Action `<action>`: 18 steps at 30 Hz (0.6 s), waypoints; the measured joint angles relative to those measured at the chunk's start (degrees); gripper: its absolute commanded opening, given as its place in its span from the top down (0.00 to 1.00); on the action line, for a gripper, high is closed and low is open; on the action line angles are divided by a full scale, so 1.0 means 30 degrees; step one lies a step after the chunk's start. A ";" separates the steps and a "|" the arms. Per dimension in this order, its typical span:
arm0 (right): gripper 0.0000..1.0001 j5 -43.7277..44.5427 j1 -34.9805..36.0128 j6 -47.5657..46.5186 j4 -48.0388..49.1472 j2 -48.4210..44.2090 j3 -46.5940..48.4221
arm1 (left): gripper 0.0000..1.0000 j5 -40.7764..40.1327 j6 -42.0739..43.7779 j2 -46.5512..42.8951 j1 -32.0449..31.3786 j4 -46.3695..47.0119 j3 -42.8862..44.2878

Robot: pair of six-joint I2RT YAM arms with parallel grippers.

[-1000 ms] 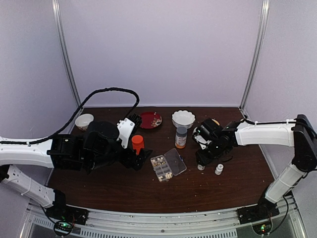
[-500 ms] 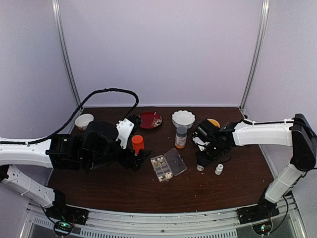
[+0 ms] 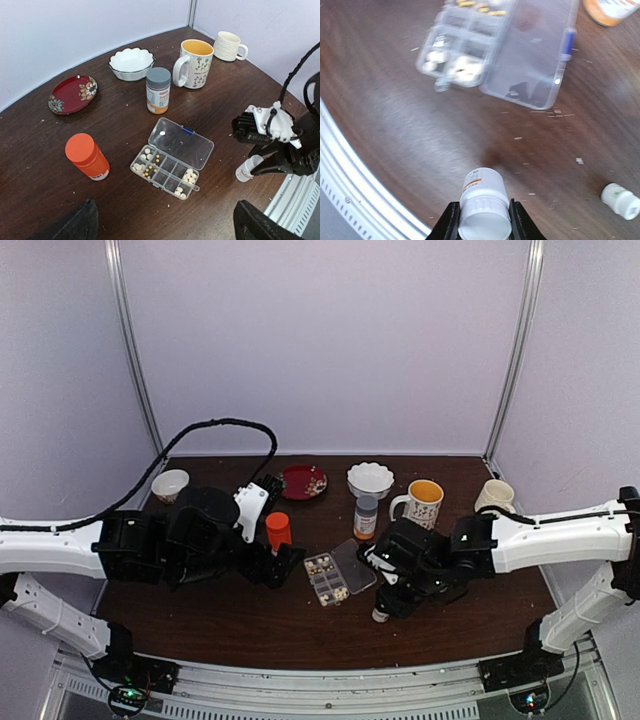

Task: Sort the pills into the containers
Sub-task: Place the pill bottle at the center of the board.

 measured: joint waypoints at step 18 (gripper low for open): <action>0.31 0.0364 0.3155 0.1683 0.1464 0.3738 0.2193 | 0.02 0.2390 -0.2951 -0.0495 0.0044 -0.1537 -0.2455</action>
